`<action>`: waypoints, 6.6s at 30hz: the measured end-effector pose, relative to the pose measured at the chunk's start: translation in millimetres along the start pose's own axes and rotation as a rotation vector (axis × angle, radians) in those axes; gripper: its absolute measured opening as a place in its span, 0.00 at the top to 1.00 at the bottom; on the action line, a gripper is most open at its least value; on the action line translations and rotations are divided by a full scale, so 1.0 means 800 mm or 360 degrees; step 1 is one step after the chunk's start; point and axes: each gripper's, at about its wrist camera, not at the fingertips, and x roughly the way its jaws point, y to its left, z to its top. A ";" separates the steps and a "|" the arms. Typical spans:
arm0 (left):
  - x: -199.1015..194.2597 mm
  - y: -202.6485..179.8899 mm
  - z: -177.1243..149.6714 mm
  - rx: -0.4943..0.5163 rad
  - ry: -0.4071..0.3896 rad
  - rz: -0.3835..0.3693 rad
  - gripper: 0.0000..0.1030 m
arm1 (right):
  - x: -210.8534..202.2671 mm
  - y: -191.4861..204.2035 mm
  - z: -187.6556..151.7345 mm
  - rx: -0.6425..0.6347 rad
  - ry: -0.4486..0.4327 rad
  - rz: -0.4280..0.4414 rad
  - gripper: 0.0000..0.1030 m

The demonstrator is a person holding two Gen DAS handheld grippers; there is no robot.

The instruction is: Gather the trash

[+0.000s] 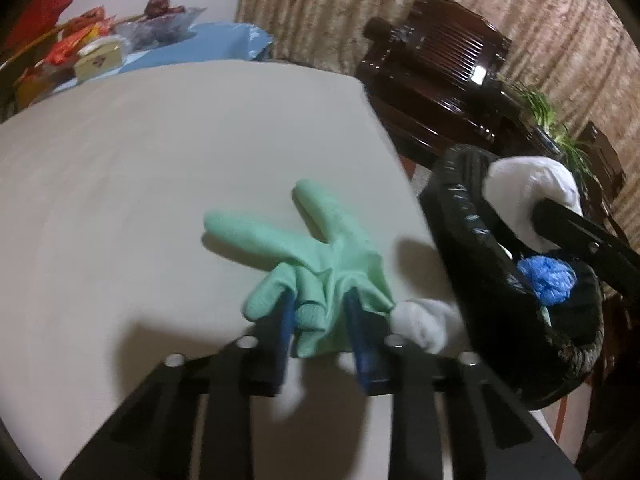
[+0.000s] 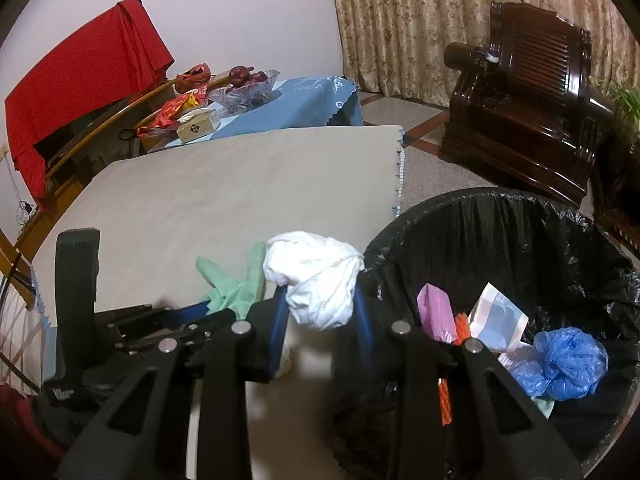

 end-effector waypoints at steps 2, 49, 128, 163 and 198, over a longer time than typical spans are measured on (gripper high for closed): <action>-0.005 -0.006 0.003 0.0002 -0.0020 -0.0013 0.82 | -0.003 0.001 0.000 -0.0008 -0.0009 0.0001 0.71; -0.129 -0.218 0.102 0.0414 -0.0457 -0.0342 0.86 | -0.165 -0.145 0.017 0.0184 -0.0290 -0.0358 0.71; -0.190 -0.202 0.071 0.0346 -0.0500 -0.0048 0.06 | -0.245 -0.104 0.003 0.0178 -0.0390 -0.0429 0.05; -0.201 -0.198 0.068 0.0358 -0.0533 -0.0011 0.06 | -0.247 -0.093 0.002 0.0148 -0.0392 -0.0427 0.05; -0.201 -0.183 0.070 0.0357 -0.0524 0.0001 0.06 | -0.245 -0.091 0.002 0.0145 -0.0388 -0.0429 0.05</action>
